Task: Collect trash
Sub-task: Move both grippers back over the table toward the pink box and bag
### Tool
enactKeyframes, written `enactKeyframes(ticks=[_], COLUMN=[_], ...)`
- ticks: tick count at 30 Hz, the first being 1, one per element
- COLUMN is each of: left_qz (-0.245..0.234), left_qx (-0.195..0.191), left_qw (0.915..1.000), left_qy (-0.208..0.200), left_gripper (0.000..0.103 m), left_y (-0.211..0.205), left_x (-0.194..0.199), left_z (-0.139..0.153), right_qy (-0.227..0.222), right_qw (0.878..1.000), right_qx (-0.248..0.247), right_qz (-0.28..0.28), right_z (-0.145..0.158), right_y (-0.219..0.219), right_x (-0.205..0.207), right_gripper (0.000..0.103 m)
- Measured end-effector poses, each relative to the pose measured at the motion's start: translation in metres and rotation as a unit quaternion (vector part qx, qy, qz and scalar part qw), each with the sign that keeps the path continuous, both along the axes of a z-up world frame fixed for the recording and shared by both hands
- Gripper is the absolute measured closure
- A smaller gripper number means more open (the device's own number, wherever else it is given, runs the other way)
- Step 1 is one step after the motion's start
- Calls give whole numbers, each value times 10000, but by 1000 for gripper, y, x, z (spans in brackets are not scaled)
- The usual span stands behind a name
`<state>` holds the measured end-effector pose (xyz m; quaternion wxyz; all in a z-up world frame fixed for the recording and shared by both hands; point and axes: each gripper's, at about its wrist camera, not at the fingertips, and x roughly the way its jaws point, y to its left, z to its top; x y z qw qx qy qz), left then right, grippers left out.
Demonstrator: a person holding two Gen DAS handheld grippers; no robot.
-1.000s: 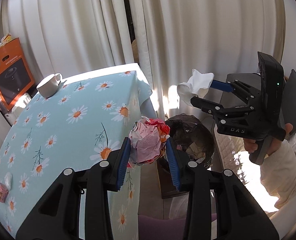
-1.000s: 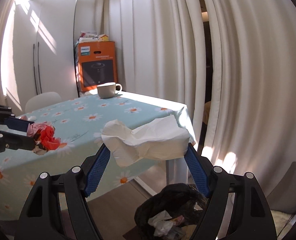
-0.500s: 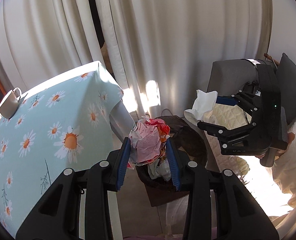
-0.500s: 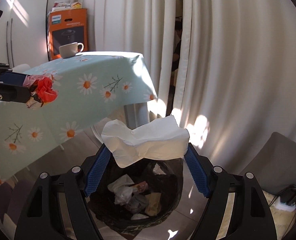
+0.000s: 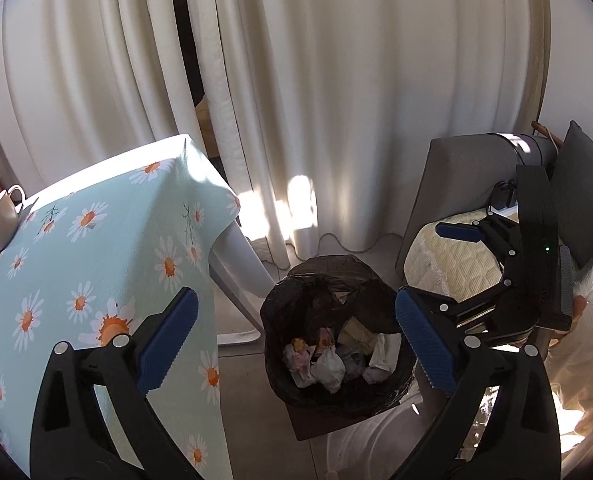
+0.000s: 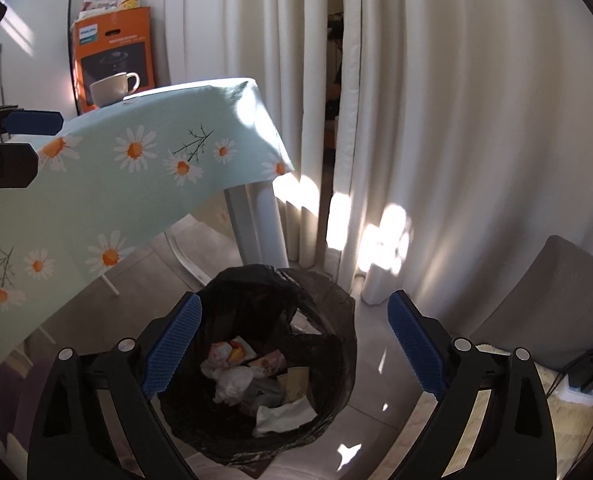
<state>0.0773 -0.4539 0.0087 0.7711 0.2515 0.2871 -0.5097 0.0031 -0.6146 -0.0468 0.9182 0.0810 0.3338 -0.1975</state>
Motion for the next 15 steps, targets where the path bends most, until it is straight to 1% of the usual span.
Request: enactKeyframes(ticks=[4,8,15], left_qz=[166,319,569], left_qx=[24,-12,-283], left_qw=[9998,9992,9980], left_qy=[146,223,-20], left_gripper=[6,6,6], left_y=[12,28,64], left_x=[6,8,4], left_z=[-4,-3,20], right_qy=[-7,-68,-270], right_qw=[9998,9999,9992], right_qx=[165,116,-67], right_qz=[-64,4,296], right_z=[-2,4,31], right_y=[0,9,35], right_x=[4,5,11], right_gripper=[13,13,13])
